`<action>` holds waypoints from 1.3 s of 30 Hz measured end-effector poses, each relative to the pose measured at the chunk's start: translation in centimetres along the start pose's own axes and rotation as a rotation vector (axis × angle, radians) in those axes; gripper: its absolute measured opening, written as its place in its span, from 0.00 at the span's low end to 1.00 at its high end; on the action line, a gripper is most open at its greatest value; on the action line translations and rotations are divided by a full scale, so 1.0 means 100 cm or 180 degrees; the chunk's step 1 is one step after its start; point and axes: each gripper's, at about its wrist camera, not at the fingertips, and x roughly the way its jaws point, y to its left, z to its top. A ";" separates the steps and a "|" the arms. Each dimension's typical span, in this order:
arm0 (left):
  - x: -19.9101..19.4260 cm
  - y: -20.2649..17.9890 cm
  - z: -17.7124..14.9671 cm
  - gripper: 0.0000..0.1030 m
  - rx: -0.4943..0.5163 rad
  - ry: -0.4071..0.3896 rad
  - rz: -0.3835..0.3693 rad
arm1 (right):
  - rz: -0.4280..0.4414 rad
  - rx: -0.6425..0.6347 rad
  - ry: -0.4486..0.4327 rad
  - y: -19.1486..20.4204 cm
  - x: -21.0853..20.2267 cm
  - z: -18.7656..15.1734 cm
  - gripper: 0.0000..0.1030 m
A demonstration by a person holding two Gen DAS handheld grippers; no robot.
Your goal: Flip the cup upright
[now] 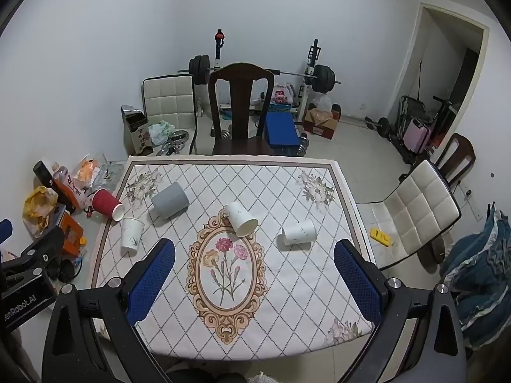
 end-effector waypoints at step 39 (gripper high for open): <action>-0.005 -0.013 -0.001 1.00 0.0007 0.0023 -0.0116 | -0.0015 0.0064 0.0058 -0.010 0.007 0.001 0.98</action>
